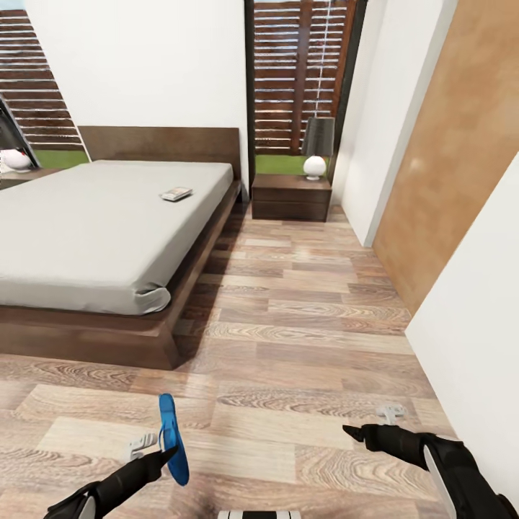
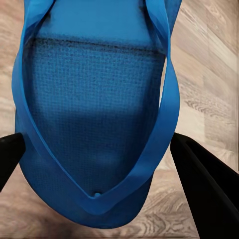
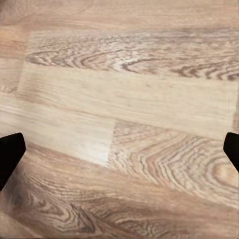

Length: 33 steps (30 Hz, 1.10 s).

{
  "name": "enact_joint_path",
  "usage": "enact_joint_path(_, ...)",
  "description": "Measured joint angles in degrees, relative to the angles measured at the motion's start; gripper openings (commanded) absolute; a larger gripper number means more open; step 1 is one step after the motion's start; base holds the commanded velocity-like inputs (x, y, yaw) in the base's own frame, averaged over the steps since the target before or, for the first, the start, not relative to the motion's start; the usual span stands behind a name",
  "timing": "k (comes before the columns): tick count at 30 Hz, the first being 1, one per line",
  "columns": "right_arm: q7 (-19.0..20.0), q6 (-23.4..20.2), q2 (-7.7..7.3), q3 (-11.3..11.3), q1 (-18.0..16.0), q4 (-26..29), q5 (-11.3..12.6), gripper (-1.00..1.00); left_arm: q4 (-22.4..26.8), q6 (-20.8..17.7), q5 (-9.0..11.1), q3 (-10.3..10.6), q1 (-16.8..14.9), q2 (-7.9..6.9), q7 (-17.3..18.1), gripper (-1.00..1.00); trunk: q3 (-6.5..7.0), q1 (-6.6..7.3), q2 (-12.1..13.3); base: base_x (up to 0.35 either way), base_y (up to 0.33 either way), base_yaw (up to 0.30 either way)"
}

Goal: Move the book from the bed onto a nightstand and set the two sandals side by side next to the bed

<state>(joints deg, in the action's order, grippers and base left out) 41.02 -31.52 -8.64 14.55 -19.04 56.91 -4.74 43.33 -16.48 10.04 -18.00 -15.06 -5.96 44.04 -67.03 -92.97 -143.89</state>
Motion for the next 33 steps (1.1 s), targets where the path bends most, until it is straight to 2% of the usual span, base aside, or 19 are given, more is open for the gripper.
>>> enact_joint_path(4,3.0,0.4,0.06,0.0,0.0,0.0,-0.1,1.00,-0.8,0.0,0.0,0.4,0.0,0.05,-0.1,-1.00,0.89,0.10,0.1,0.000,0.000,0.000)
enact_joint_path(14,3.3,0.6,0.08,0.0,0.0,-1.3,-0.2,1.00,-1.0,0.1,0.0,0.7,0.0,0.12,-0.2,-1.00,3.11,0.36,0.2,0.000,0.000,0.000)
enact_joint_path(19,3.3,0.6,0.00,0.1,0.0,-7.0,-0.2,1.00,-1.3,0.1,0.0,0.7,0.0,0.15,-0.1,-1.00,4.21,0.49,0.3,0.000,0.000,0.000)
enact_joint_path(22,3.3,0.7,-0.45,0.1,0.1,-13.9,-0.2,1.00,-1.4,0.1,0.0,0.6,0.0,0.16,0.0,-1.00,4.88,0.57,0.3,0.000,0.000,0.000)
enact_joint_path(24,3.3,0.8,-0.55,0.3,0.1,-21.5,-0.4,1.00,-1.5,0.1,0.1,0.6,0.0,0.43,0.0,-1.00,5.32,0.61,0.3,0.000,0.000,0.000)
enact_joint_path(27,3.3,2.0,-0.32,0.2,0.1,-23.0,-0.4,1.00,-1.5,0.1,0.1,0.6,0.0,0.93,0.0,-1.00,5.99,0.70,0.4,0.000,0.000,0.000)
enact_joint_path(30,3.4,10.1,-0.31,-0.1,0.1,-24.0,-0.3,1.00,-1.5,0.1,0.0,0.7,0.0,1.27,0.0,-1.00,6.65,0.77,0.4,0.000,0.000,0.000)
enact_joint_path(33,3.3,17.5,-0.28,-0.2,0.1,-26.2,-0.2,1.00,-2.0,0.1,-0.1,1.9,0.0,1.78,-0.1,-1.00,7.32,0.85,0.4,0.000,0.000,0.000)
